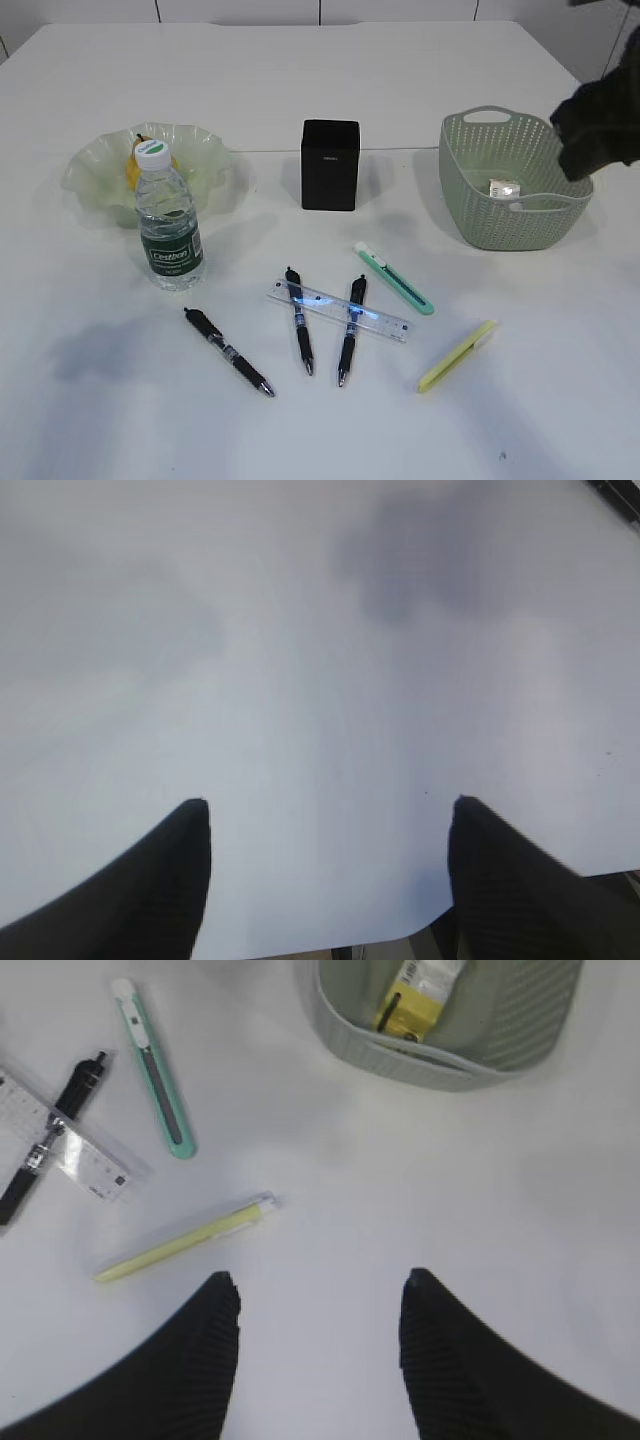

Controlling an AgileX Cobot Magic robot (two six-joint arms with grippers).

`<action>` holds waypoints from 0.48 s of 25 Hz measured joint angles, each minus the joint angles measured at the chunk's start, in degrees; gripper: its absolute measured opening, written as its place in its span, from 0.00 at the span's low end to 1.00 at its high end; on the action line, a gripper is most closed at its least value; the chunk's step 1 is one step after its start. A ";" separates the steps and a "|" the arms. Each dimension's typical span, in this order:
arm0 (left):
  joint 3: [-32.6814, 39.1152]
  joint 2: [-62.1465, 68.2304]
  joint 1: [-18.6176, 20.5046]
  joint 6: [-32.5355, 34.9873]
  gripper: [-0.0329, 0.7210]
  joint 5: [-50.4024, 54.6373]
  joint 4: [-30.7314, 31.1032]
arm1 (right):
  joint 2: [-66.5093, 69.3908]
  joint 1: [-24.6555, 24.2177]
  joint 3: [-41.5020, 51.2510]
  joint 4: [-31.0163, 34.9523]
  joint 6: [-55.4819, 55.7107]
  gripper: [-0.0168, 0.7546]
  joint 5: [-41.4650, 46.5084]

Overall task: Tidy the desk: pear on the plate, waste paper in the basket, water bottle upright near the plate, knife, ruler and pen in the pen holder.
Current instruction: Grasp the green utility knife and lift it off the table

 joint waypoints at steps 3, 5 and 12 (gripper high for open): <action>0.00 0.00 0.00 0.00 0.73 0.00 -0.10 | 4.68 2.00 -5.29 0.22 -0.61 0.53 2.09; 0.00 0.00 0.00 0.00 0.73 0.00 -0.10 | 8.56 3.10 -9.37 0.26 -0.83 0.53 3.62; 0.00 0.00 0.00 0.04 0.73 2.55 -0.10 | 23.44 5.20 -22.02 1.17 -2.53 0.53 7.02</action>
